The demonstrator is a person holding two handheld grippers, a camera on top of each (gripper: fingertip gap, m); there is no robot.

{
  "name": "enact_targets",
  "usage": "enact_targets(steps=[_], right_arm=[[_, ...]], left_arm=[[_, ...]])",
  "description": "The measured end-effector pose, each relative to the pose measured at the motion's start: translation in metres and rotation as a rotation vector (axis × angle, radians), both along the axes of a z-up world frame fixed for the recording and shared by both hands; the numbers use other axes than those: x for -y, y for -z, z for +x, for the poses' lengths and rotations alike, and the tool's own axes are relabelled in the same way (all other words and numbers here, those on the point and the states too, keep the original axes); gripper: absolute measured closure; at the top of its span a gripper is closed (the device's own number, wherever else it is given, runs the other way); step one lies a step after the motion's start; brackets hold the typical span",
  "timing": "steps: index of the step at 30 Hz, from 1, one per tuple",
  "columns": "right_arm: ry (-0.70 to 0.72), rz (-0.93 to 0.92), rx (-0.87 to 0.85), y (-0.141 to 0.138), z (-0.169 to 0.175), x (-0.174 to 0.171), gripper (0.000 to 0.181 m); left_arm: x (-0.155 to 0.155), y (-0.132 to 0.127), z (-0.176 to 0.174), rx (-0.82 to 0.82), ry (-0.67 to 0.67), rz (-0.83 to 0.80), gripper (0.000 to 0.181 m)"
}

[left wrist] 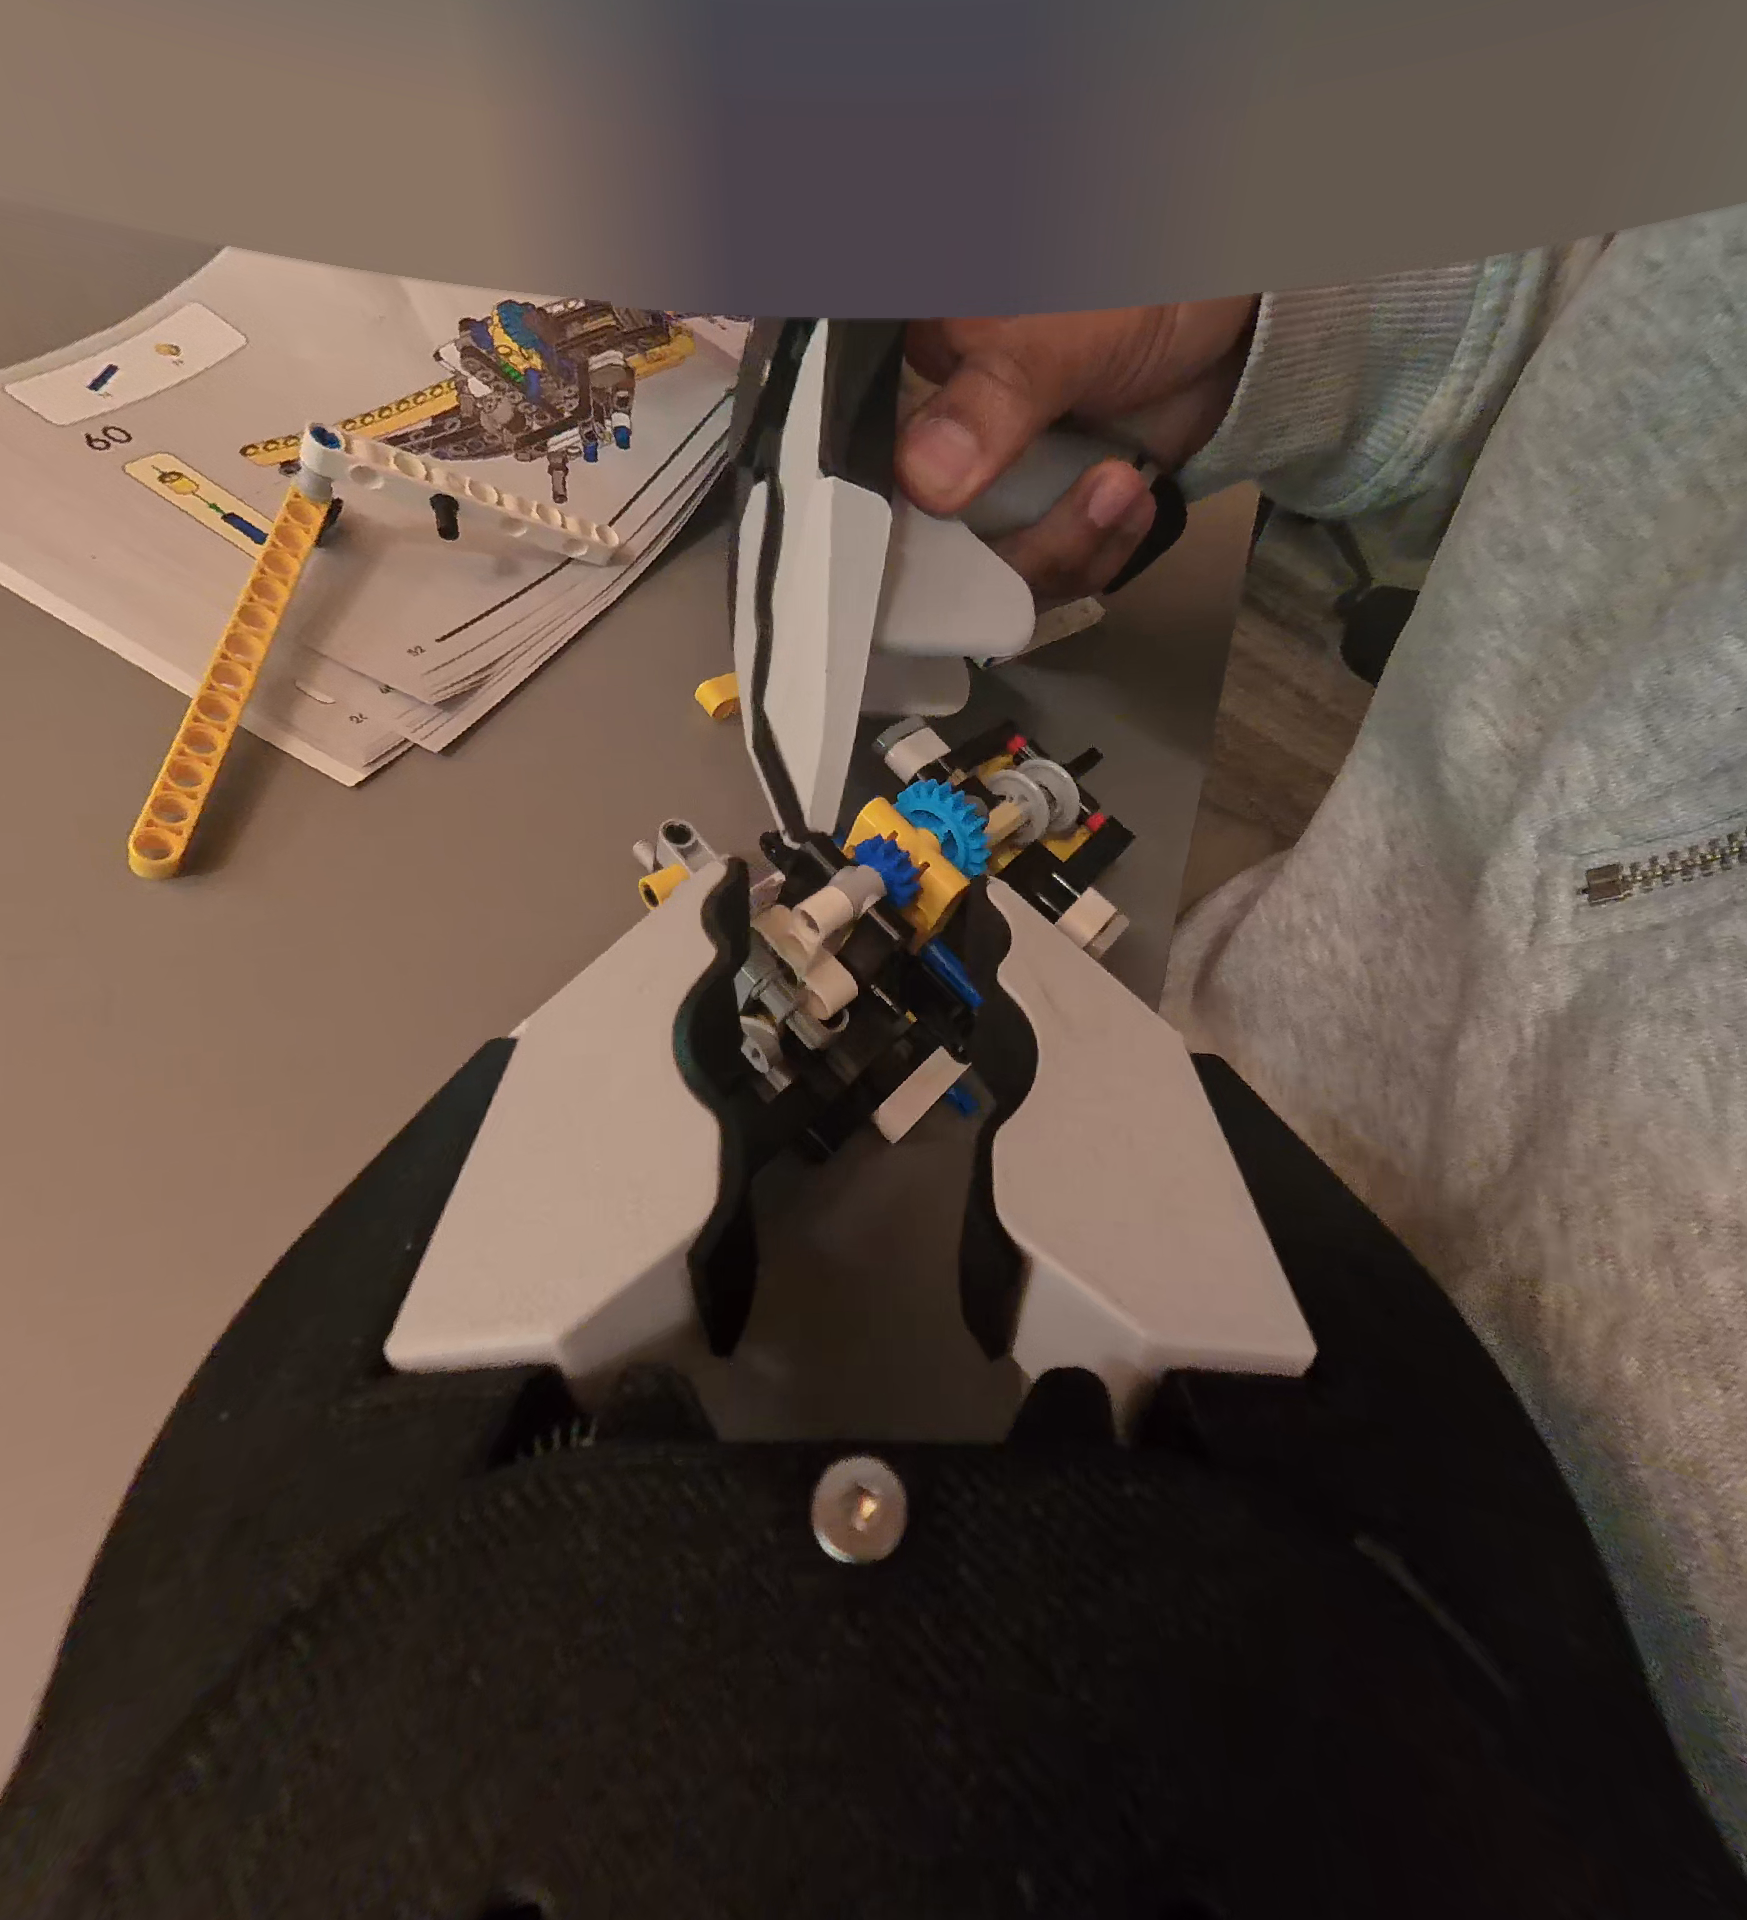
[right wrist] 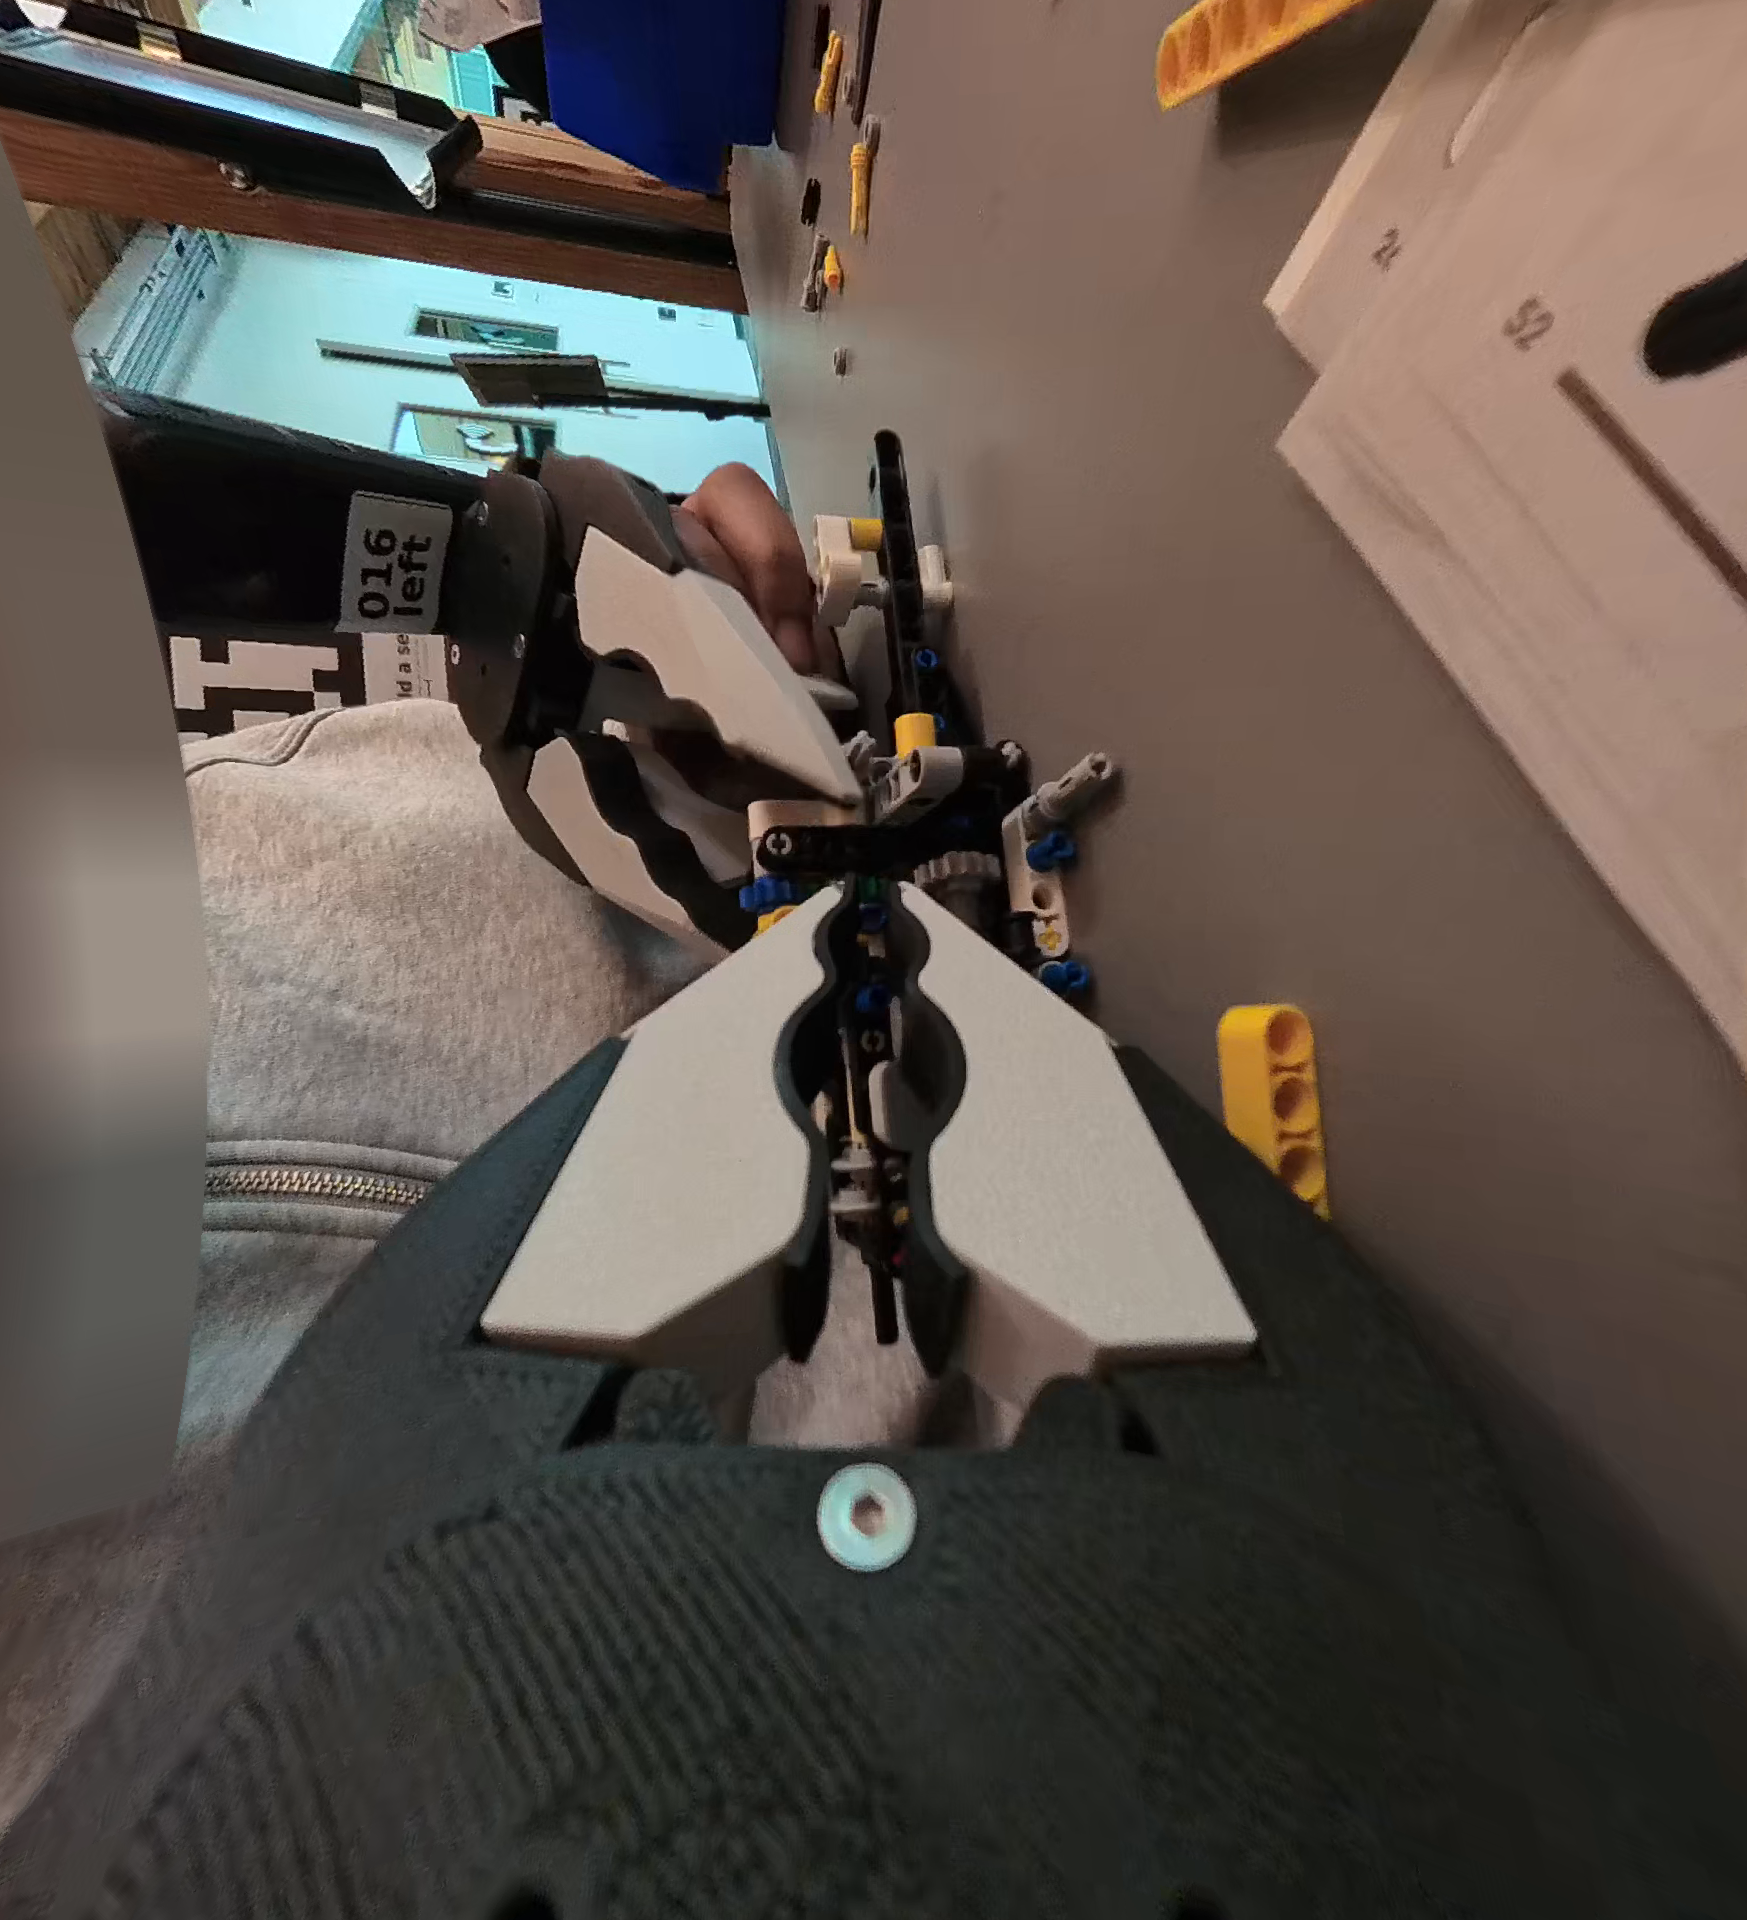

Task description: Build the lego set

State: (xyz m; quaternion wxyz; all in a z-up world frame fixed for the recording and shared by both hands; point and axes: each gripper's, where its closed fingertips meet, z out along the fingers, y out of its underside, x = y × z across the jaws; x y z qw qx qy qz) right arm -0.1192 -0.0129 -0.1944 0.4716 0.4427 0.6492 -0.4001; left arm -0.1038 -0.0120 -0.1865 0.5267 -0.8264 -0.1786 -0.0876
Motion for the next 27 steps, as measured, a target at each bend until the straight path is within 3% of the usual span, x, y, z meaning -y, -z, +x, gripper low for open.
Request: enact_targets(steps=[8,13,17,22,27], right_arm=[[0.081,-0.014,-0.038,-0.001,0.006,-0.005,0.180],[0.130,-0.007,-0.082,0.002,0.015,-0.009,0.180],[0.245,-0.050,-0.150,-0.008,0.008,-0.016,0.180],[0.391,-0.217,-0.244,-0.044,0.007,-0.027,0.181],[0.471,-0.463,-0.151,-0.073,0.018,-0.029,0.180]], left_arm=[[0.011,0.000,-0.008,-0.017,-0.051,-0.052,0.132],[0.024,-0.004,-0.019,-0.046,-0.122,-0.090,0.140],[0.026,-0.021,-0.016,-0.051,-0.136,-0.055,0.138],[-0.002,-0.062,0.000,-0.033,-0.127,0.116,0.140],[-0.035,-0.060,0.010,-0.104,-0.135,0.078,0.161]])
